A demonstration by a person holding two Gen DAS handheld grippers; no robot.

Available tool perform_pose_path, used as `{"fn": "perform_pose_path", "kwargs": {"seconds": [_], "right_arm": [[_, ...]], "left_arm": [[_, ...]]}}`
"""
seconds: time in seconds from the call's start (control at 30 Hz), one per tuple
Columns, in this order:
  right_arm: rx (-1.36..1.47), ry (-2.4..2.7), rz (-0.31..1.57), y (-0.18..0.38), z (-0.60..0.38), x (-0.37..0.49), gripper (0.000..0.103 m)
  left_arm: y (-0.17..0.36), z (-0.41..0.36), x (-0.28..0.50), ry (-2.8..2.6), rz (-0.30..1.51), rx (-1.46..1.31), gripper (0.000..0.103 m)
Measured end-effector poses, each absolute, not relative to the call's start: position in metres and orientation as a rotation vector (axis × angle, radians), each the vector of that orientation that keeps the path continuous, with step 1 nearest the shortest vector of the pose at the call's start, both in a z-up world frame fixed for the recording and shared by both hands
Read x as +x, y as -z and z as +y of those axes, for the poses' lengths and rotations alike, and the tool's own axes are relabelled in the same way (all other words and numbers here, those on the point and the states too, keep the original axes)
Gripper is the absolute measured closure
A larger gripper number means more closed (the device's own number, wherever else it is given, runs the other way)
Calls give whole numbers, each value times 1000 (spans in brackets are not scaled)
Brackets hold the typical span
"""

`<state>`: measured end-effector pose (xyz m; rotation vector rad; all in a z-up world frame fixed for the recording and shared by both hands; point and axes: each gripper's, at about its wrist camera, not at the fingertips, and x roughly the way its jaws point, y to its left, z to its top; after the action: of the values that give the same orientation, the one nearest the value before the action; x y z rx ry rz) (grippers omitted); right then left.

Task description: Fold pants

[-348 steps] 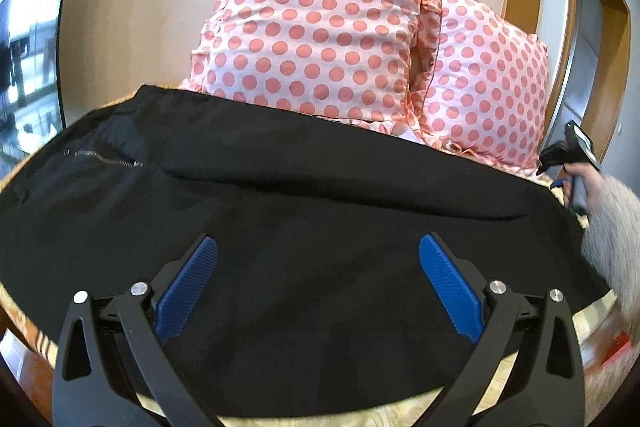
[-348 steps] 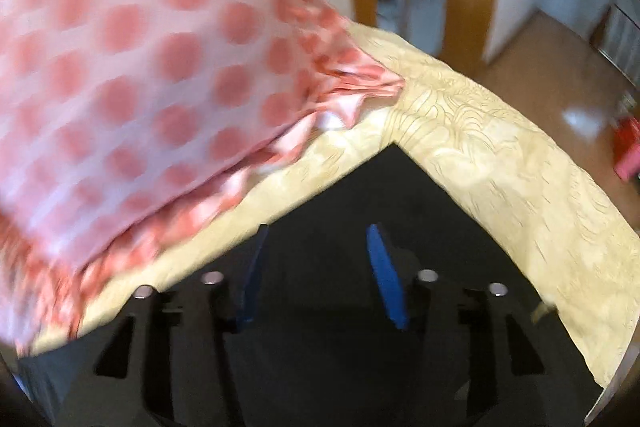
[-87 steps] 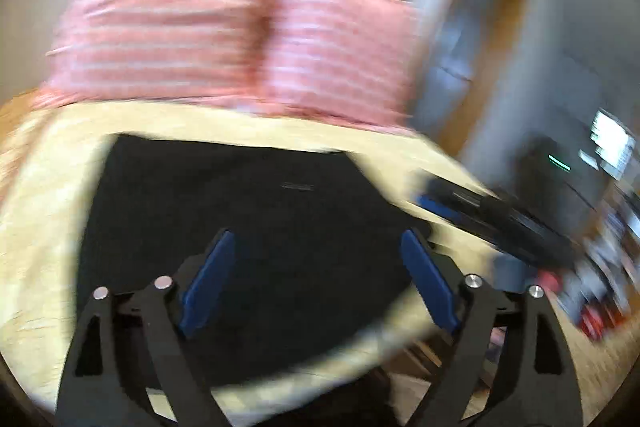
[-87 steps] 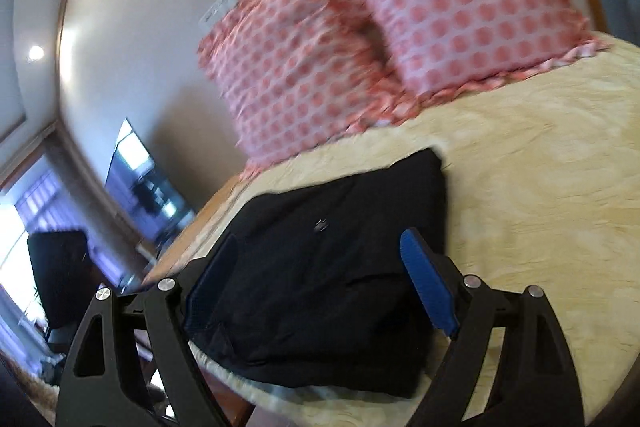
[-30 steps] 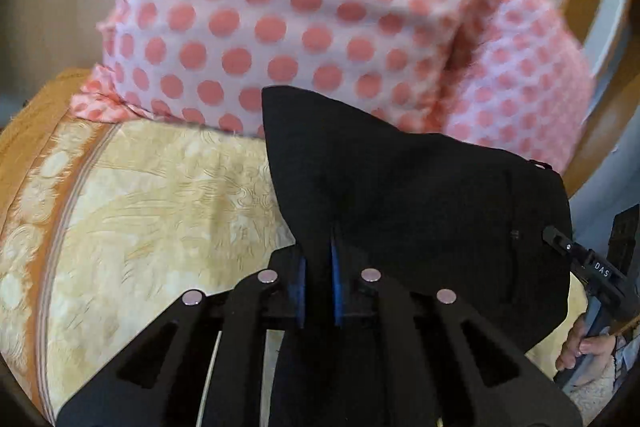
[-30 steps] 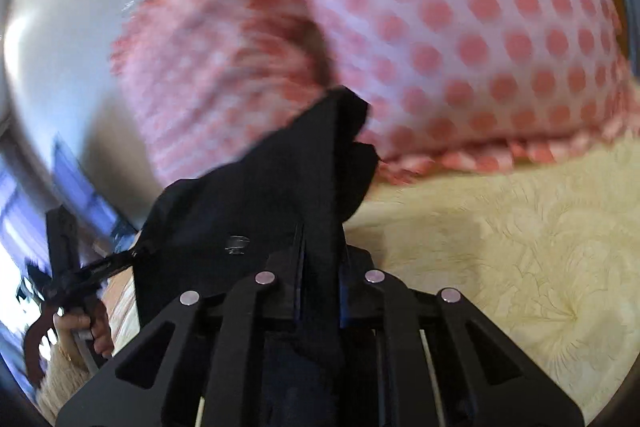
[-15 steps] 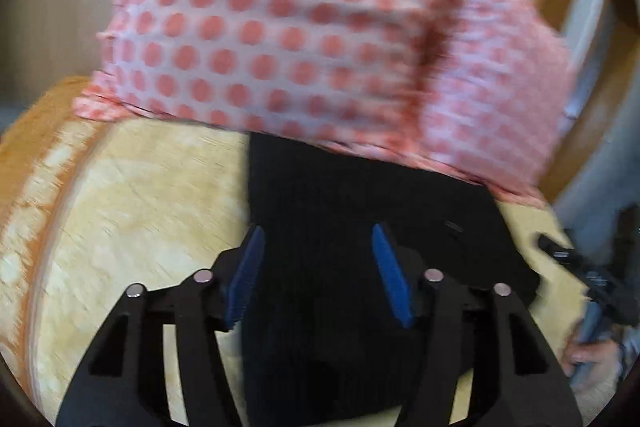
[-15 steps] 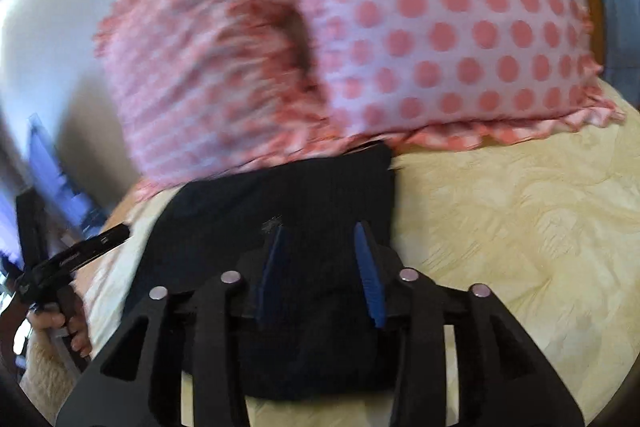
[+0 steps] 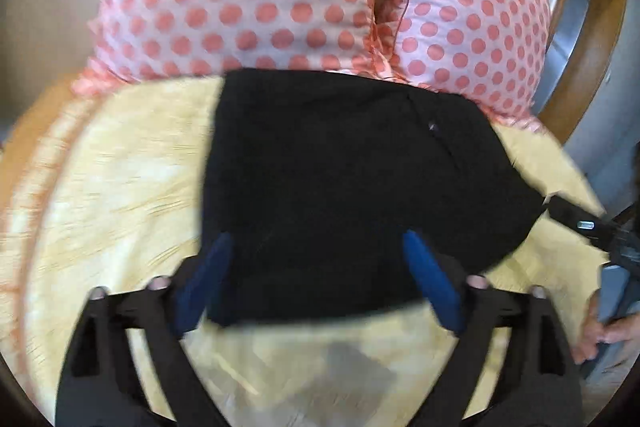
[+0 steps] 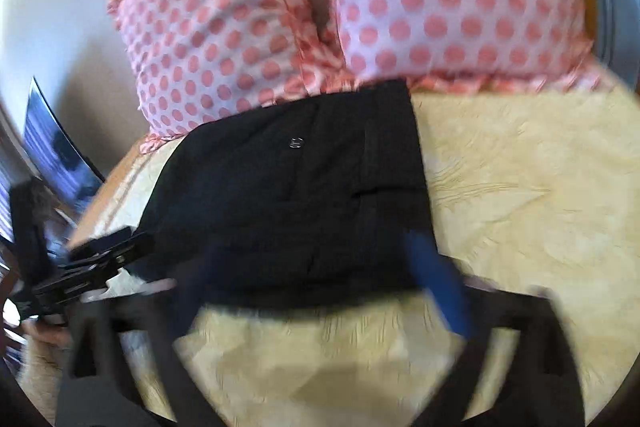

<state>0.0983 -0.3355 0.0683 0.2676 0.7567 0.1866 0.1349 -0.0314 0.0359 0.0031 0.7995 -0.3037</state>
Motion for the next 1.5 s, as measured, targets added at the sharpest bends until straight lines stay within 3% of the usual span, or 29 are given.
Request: {"fn": "perform_pose_path", "kwargs": {"seconds": [0.1, 0.37, 1.5], "right_arm": [[162, -178, 729, -64, -309, 67, 1], [53, -91, 766, -35, -272, 27, 1], [33, -17, 691, -13, -256, -1, 1]], "left_arm": [[-30, -25, 90, 241, 771, 77, 2], [-4, -16, 23, 134, 737, 133, 2], [15, -5, 4, 130, 653, 66, 2]]}}
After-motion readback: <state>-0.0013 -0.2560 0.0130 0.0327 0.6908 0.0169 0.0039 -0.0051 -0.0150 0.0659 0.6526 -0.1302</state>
